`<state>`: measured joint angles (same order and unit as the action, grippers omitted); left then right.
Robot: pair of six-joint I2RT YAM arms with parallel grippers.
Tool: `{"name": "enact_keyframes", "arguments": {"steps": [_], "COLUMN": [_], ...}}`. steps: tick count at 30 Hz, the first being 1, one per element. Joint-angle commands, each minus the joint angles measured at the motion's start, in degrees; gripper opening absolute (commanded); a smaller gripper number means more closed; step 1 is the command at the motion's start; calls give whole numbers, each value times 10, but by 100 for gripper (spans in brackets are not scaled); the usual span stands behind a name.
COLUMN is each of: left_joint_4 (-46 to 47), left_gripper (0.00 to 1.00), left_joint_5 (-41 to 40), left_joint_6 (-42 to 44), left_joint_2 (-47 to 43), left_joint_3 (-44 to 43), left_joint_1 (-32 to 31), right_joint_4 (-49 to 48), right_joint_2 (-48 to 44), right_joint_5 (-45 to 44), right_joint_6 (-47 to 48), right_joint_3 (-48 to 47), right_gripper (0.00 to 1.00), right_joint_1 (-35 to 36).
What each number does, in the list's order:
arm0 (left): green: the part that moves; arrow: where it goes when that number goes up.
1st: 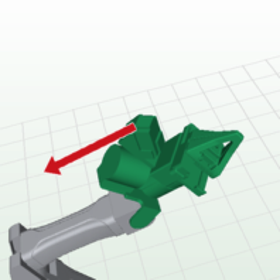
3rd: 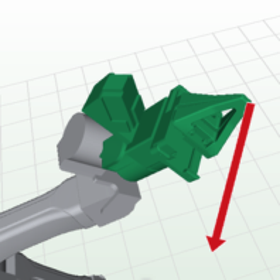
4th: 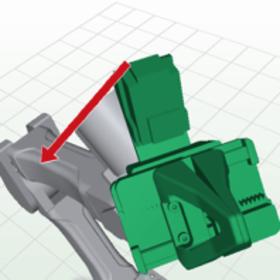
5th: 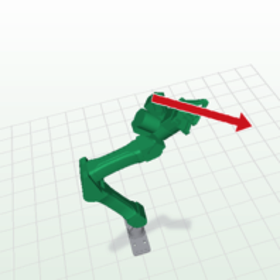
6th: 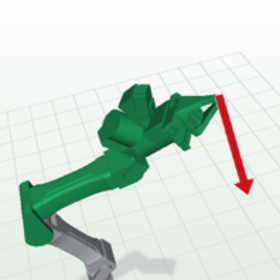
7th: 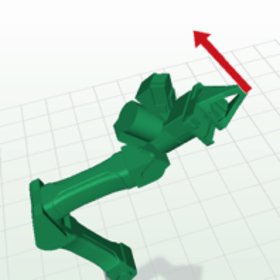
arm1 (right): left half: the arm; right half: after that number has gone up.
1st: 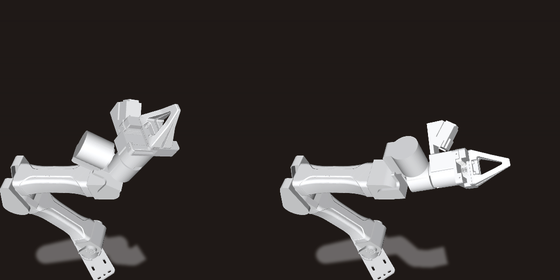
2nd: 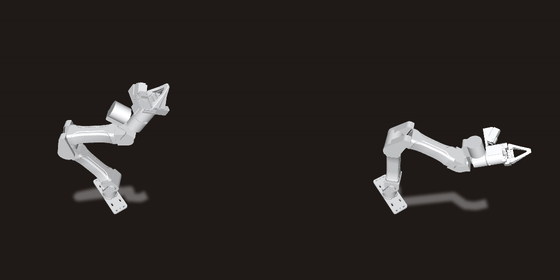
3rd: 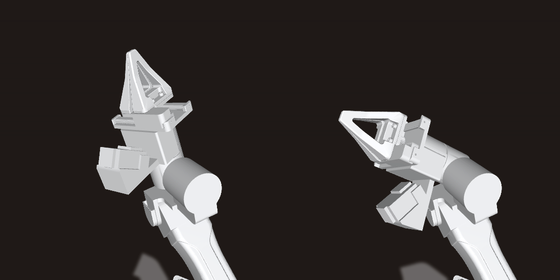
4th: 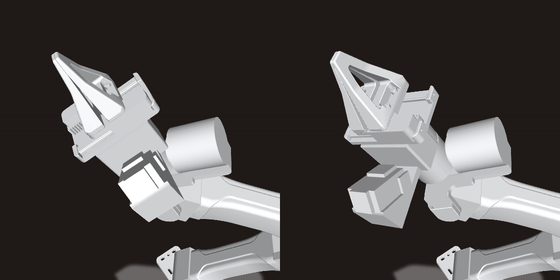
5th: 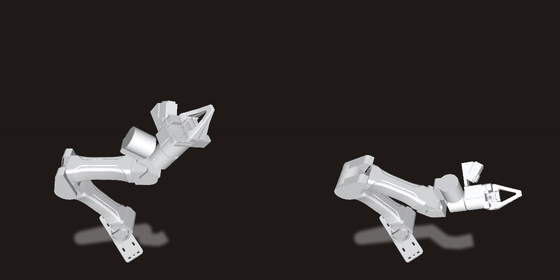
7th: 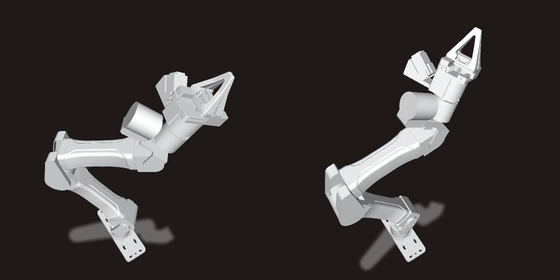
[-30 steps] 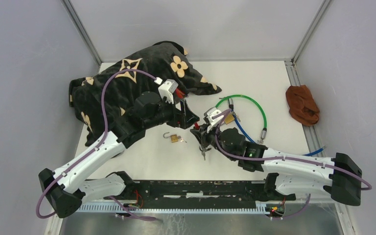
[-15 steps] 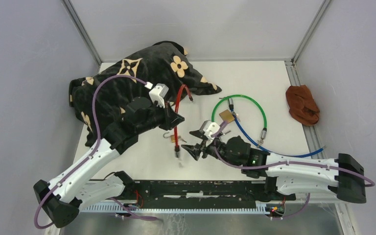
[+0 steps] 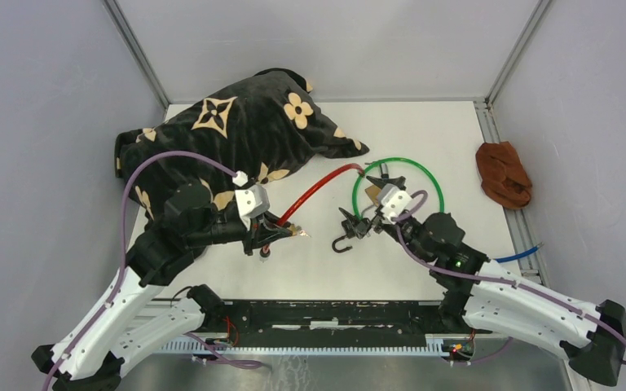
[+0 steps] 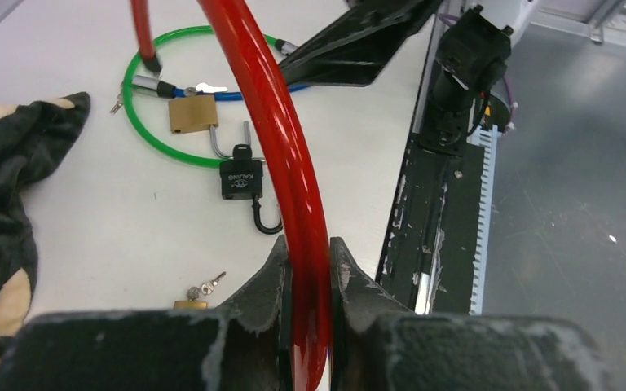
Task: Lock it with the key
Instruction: Pick up the lock from the center of the board.
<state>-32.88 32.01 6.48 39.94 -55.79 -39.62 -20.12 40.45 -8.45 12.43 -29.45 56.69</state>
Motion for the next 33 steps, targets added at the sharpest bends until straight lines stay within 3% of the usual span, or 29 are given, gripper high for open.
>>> {"name": "enact_keyframes", "arguments": {"steps": [1, 16, 22, 28, 33], "left_joint_4": [10, 19, 53, 63, 63], "left_gripper": [2, 2, 2, 2, 2], "left_joint_5": [65, 107, 118, 117, 114], "left_joint_6": [70, 50, 20, 8, 6], "left_joint_2": [-10, -48, -57, -59, -64], "left_joint_3": [-24, -2, 21, 22, 26], "left_joint_1": [0, 0, 0, 0, 2], "right_joint_4": [51, 72, 52, 24, 16], "right_joint_2": [40, 14, 77, 105, 90], "right_joint_5": [16, 83, 105, 116, 108], "right_joint_6": [47, 74, 73, 61, 52], "right_joint_3": [-49, -30, -47, -45, -22], "right_gripper": [98, 95, 95, 80, 77], "right_joint_1": [-33, -124, -133, -140, -148]}}
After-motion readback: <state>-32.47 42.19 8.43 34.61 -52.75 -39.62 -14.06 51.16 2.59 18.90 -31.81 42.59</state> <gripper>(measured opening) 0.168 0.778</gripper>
